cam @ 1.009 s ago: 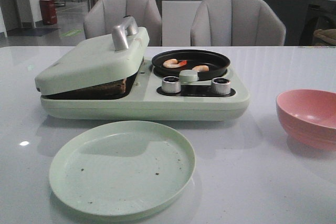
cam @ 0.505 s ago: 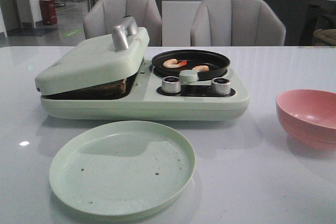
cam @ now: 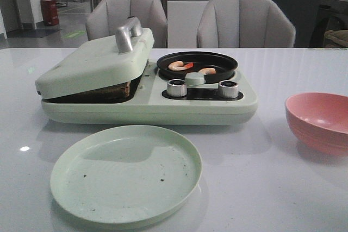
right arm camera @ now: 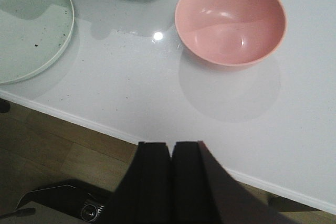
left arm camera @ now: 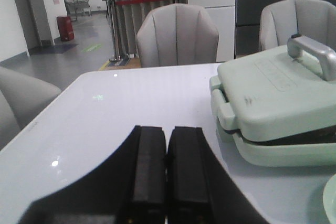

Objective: Make breakfast with bread and shrimp

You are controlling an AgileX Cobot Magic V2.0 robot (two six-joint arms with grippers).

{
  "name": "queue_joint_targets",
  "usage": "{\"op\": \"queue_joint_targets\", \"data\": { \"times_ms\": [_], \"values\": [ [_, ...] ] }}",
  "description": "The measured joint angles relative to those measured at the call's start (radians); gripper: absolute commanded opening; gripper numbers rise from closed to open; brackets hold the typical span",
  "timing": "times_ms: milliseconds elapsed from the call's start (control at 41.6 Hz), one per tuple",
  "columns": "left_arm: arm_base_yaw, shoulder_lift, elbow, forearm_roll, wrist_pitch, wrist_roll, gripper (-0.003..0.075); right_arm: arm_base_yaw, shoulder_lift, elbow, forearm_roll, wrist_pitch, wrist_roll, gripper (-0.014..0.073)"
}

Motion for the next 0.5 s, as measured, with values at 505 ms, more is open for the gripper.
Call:
{"op": "queue_joint_targets", "data": {
  "times_ms": [505],
  "values": [
    [-0.046,0.0,0.0,0.0,-0.048,0.0,0.0109,0.0,0.0,0.0,0.0,0.0,0.0,0.0047]
  ]
}}
